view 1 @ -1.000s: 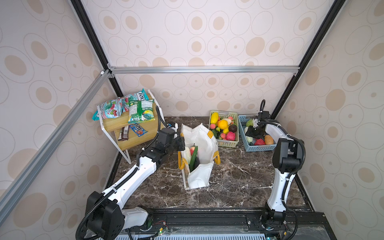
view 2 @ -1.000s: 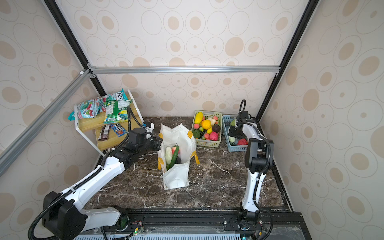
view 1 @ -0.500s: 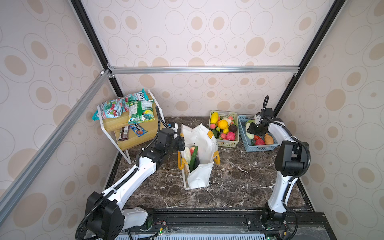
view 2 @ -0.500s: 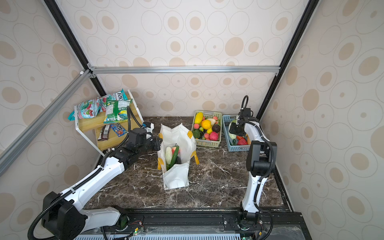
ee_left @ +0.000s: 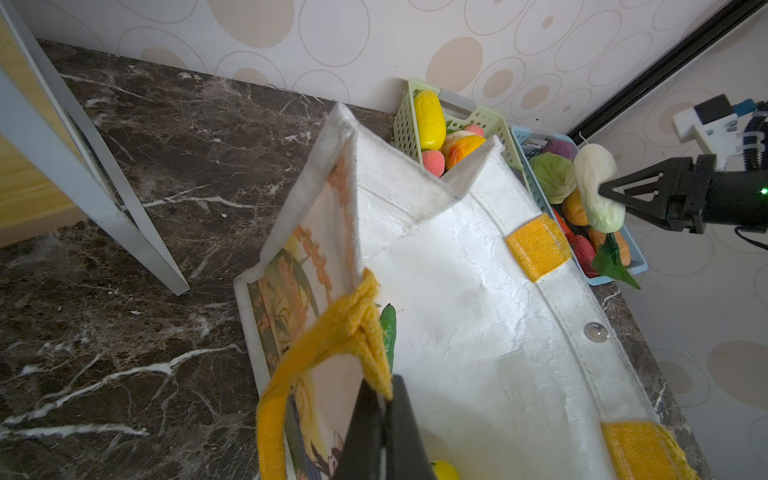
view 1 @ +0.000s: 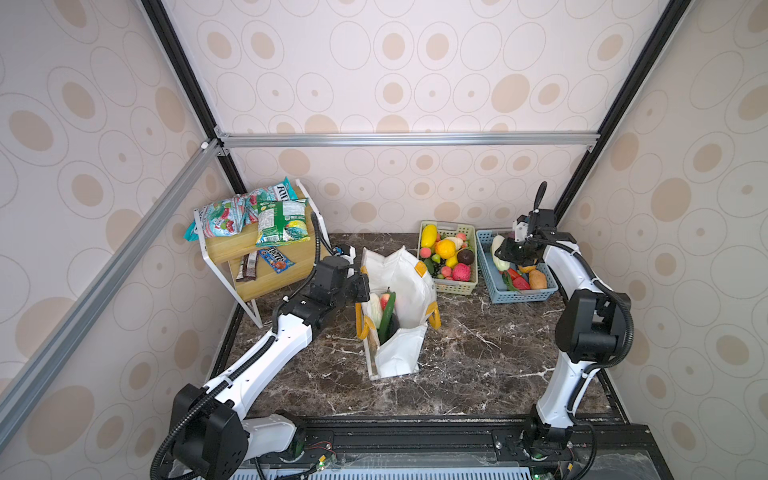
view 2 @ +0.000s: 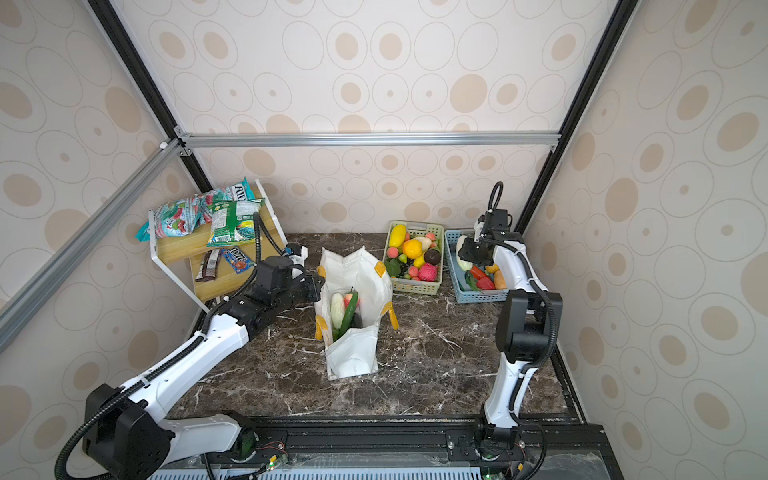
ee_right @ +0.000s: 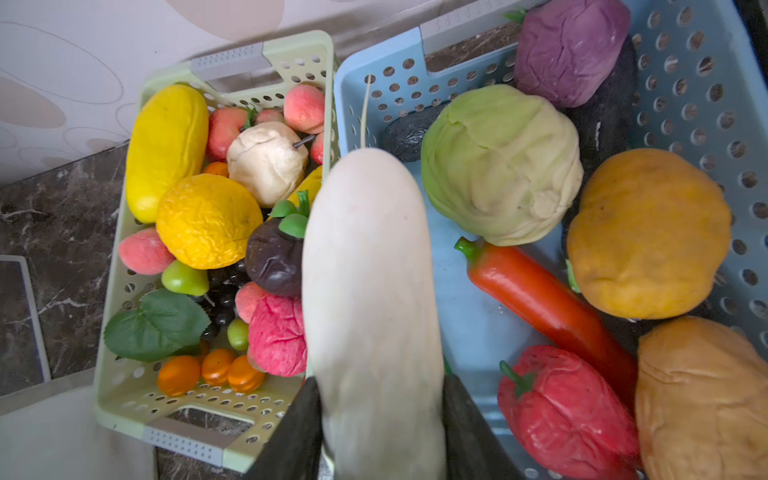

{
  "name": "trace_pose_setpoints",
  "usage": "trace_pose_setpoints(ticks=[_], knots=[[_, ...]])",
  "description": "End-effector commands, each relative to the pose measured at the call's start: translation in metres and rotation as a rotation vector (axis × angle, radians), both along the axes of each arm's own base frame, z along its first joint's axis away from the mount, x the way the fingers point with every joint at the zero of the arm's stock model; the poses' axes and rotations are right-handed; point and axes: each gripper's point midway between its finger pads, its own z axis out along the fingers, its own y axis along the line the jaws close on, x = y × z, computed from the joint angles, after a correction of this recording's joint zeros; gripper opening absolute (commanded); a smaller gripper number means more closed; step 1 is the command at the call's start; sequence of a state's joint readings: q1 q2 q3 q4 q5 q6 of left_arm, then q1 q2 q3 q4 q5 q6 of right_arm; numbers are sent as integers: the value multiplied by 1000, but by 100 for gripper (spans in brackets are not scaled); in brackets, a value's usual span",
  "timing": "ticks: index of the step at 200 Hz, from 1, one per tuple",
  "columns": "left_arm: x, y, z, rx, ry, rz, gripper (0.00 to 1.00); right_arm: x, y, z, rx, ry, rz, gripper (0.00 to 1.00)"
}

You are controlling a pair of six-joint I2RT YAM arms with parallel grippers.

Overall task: Place the food into the grocery bag and tie it
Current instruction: 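Lift the white vegetable out of the blue basket with the right gripper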

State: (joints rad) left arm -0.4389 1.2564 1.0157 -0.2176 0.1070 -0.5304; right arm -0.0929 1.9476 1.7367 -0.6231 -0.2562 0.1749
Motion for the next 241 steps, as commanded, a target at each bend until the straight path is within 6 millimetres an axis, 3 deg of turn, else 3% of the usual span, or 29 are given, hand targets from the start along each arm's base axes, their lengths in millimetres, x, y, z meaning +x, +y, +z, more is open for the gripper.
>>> trace_pose_setpoints(ticks=[1, 75, 153, 241], knots=[[0, -2, 21, -23, -62, -14, 0, -9, 7, 18, 35, -26, 17, 39], [4, -6, 19, -30, -57, -24, 0, -18, 21, 40, 117, -65, 41, 39], [6, -10, 18, -44, -56, -33, 0, -25, 49, 68, 210, -118, 106, 39], [6, -11, 14, -45, -50, -36, 0, -52, 112, 108, 237, -192, 255, 39]])
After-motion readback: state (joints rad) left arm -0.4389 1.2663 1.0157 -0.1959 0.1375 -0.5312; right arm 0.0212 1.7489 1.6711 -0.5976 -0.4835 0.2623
